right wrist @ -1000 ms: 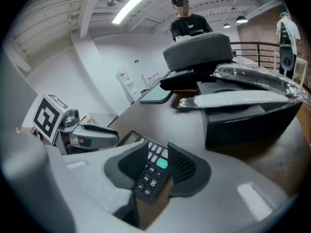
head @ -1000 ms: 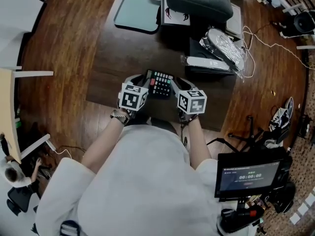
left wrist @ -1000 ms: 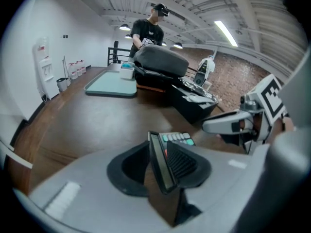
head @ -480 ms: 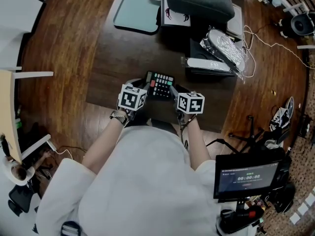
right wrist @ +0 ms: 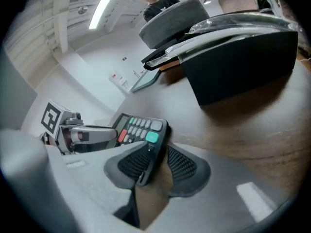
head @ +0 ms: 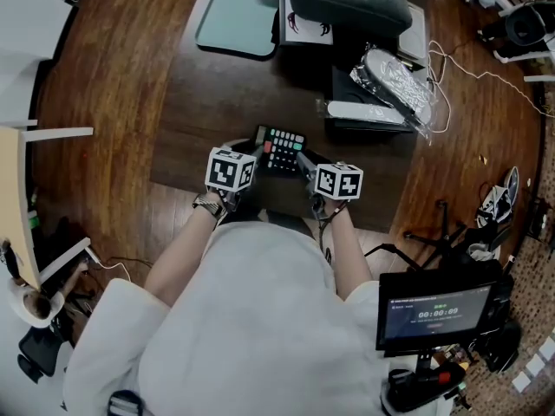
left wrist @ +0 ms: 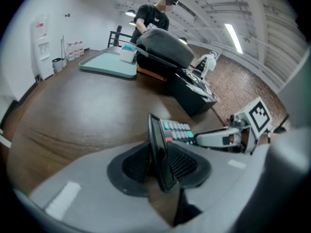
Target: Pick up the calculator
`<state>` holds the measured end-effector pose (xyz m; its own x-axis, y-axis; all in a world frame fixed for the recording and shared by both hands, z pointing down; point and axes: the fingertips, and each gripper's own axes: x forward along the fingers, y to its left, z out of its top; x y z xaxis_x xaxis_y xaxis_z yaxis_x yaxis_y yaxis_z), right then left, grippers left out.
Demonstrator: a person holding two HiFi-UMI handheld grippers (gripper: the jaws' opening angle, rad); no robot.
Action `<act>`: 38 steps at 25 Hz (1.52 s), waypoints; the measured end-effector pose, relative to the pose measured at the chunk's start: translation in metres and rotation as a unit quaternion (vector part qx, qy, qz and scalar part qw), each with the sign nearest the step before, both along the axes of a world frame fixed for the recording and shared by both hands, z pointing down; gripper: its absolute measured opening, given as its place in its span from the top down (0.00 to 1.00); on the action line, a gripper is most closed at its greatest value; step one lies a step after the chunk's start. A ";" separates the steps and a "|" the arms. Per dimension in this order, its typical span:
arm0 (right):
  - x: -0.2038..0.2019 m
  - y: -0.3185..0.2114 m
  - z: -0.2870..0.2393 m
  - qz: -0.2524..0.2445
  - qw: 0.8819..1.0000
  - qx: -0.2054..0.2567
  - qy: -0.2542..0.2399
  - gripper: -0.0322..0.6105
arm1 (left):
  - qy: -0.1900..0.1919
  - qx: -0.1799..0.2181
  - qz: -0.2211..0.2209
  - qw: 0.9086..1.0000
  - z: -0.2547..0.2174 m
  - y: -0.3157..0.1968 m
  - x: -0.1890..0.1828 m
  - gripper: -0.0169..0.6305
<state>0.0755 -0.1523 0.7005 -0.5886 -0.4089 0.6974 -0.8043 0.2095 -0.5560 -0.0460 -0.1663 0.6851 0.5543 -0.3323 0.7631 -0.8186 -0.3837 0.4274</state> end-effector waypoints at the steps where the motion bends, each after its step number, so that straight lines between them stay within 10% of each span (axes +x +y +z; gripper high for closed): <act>1: -0.003 0.001 0.000 -0.003 1.000 -0.002 -0.011 0.76 | 0.011 -0.006 -0.010 1.000 -0.001 -0.002 -0.001 0.80; 19: -0.009 0.006 -0.013 -0.019 0.995 0.008 -0.096 0.76 | 0.152 -0.029 -0.037 0.987 -0.047 -0.007 0.003 0.90; 38: 0.008 -0.005 -0.049 -0.014 0.980 0.077 -0.181 0.76 | 0.218 -0.004 -0.017 0.976 -0.079 -0.015 0.018 0.89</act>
